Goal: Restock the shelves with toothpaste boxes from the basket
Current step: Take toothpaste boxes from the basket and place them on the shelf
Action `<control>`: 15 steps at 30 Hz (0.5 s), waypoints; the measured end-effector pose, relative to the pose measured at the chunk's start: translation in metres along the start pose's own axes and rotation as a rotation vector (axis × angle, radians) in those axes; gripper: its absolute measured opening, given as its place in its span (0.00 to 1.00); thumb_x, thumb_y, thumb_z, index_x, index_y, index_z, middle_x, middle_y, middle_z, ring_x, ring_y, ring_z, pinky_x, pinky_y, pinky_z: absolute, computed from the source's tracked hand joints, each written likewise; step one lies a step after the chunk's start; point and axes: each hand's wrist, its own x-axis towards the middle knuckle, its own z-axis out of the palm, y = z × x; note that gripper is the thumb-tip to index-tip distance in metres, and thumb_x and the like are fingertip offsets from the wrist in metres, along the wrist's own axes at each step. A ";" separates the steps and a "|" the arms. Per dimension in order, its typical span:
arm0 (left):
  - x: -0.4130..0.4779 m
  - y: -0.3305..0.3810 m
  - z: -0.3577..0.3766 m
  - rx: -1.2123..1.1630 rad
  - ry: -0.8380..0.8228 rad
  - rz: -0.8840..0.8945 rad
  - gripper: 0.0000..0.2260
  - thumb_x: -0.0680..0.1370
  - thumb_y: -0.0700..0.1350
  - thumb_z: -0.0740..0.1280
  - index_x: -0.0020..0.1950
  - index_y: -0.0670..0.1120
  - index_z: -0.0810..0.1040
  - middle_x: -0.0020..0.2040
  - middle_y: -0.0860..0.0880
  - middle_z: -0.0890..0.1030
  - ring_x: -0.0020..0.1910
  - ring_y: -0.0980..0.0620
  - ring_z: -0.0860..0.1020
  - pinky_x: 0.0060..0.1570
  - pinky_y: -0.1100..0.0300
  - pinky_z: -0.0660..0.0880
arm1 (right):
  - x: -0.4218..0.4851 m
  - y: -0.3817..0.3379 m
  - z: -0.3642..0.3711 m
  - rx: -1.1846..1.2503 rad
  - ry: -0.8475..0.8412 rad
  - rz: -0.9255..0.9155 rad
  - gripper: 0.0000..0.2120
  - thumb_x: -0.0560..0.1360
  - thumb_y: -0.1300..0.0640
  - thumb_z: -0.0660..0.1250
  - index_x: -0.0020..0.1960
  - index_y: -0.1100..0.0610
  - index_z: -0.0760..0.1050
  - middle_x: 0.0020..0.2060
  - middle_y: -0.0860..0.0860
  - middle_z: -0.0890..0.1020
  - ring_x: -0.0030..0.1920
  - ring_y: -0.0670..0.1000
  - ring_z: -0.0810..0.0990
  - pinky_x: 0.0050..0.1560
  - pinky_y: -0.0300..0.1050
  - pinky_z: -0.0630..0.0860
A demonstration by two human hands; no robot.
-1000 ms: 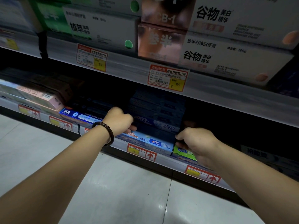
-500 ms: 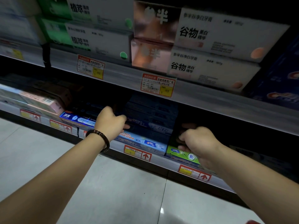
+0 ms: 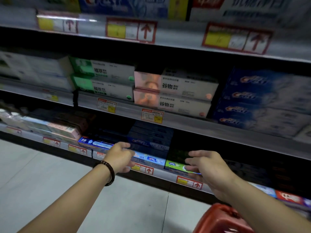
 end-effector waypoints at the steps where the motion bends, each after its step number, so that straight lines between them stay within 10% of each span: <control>1: -0.007 0.004 0.000 0.009 -0.008 0.001 0.17 0.83 0.43 0.68 0.71 0.52 0.73 0.55 0.45 0.83 0.47 0.48 0.87 0.39 0.54 0.82 | -0.008 -0.003 -0.004 0.012 0.002 -0.004 0.10 0.81 0.66 0.69 0.62 0.59 0.79 0.54 0.59 0.85 0.55 0.58 0.87 0.47 0.49 0.86; 11: -0.098 0.044 -0.002 0.067 -0.045 0.086 0.16 0.83 0.43 0.68 0.70 0.51 0.73 0.56 0.48 0.82 0.47 0.47 0.87 0.40 0.53 0.83 | -0.083 -0.013 -0.039 0.069 -0.009 -0.052 0.11 0.81 0.67 0.68 0.63 0.60 0.79 0.54 0.67 0.84 0.52 0.63 0.87 0.59 0.64 0.82; 15: -0.136 0.059 0.004 0.079 -0.079 0.120 0.15 0.83 0.43 0.67 0.69 0.51 0.73 0.56 0.50 0.80 0.47 0.48 0.87 0.43 0.52 0.84 | -0.111 -0.012 -0.049 0.096 -0.001 -0.077 0.11 0.80 0.65 0.70 0.62 0.58 0.80 0.54 0.60 0.86 0.55 0.61 0.87 0.48 0.54 0.87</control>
